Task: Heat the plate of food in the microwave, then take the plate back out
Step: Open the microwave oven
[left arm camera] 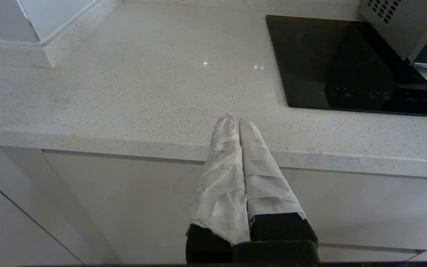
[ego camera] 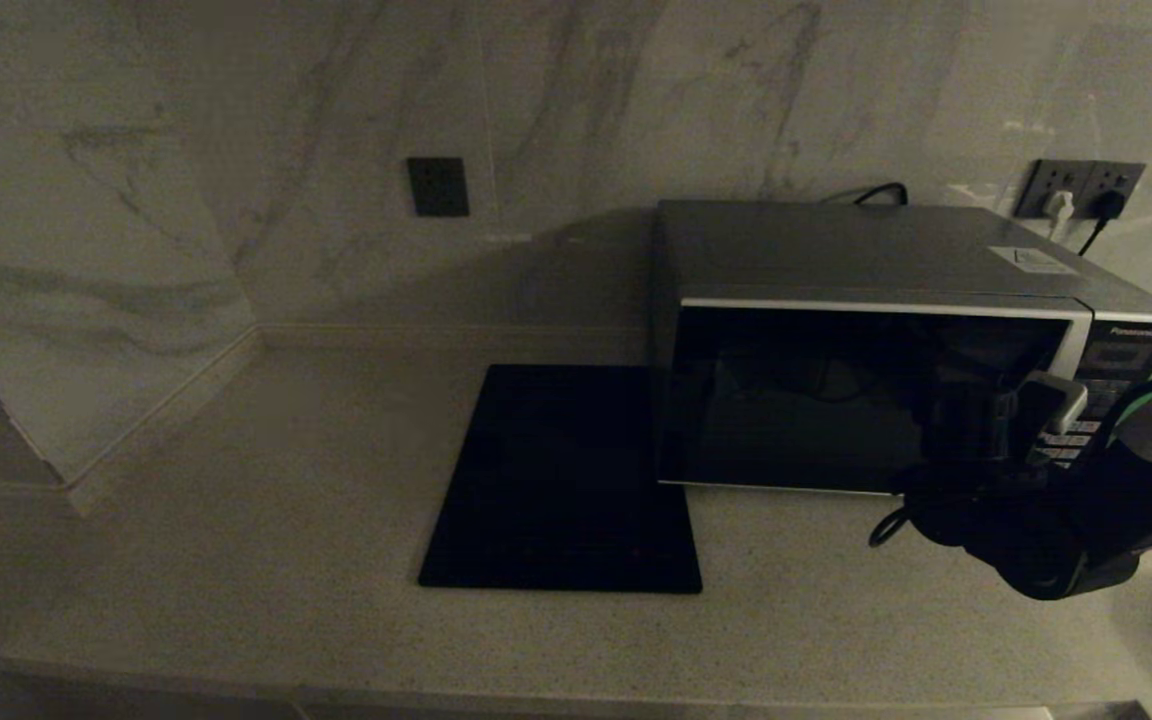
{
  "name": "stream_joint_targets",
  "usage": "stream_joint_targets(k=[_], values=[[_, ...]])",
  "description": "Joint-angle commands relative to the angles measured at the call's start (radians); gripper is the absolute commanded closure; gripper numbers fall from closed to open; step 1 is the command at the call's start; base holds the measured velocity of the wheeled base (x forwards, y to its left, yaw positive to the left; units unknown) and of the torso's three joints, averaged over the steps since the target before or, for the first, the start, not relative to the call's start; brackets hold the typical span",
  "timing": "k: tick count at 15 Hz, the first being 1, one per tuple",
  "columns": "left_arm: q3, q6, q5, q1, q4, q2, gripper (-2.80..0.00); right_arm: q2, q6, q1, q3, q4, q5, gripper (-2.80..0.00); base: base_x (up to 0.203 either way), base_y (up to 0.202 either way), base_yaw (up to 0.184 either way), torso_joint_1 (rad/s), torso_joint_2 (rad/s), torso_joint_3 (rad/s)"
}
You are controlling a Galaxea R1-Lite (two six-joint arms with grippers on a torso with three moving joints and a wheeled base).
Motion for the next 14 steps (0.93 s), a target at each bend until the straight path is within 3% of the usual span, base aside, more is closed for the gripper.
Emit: stream_joint_targets(k=[1, 4, 5, 14], values=[[0.000, -0.001, 0.000, 0.000, -0.001, 0.002, 0.00, 0.005, 0.003, -0.011, -0.001, -0.005, -0.007, -2.80, 0.000, 0.000, 0.000, 0.000, 0.00, 0.000], [0.000, -0.001, 0.000, -0.001, 0.000, 0.000, 0.00, 0.010, 0.003, -0.016, -0.001, -0.005, -0.006, -2.80, 0.000, 0.000, 0.000, 0.000, 0.00, 0.000], [0.000, -0.001, 0.000, -0.001, 0.000, 0.000, 0.00, 0.011, 0.004, -0.016, 0.000, -0.006, -0.006, 0.00, 0.000, 0.000, 0.000, 0.000, 0.00, 0.000], [0.000, -0.001, 0.000, 0.000, 0.000, 0.000, 0.00, 0.000, 0.014, -0.015, 0.001, -0.007, -0.009, 0.00, 0.000, 0.000, 0.000, 0.000, 0.00, 0.000]])
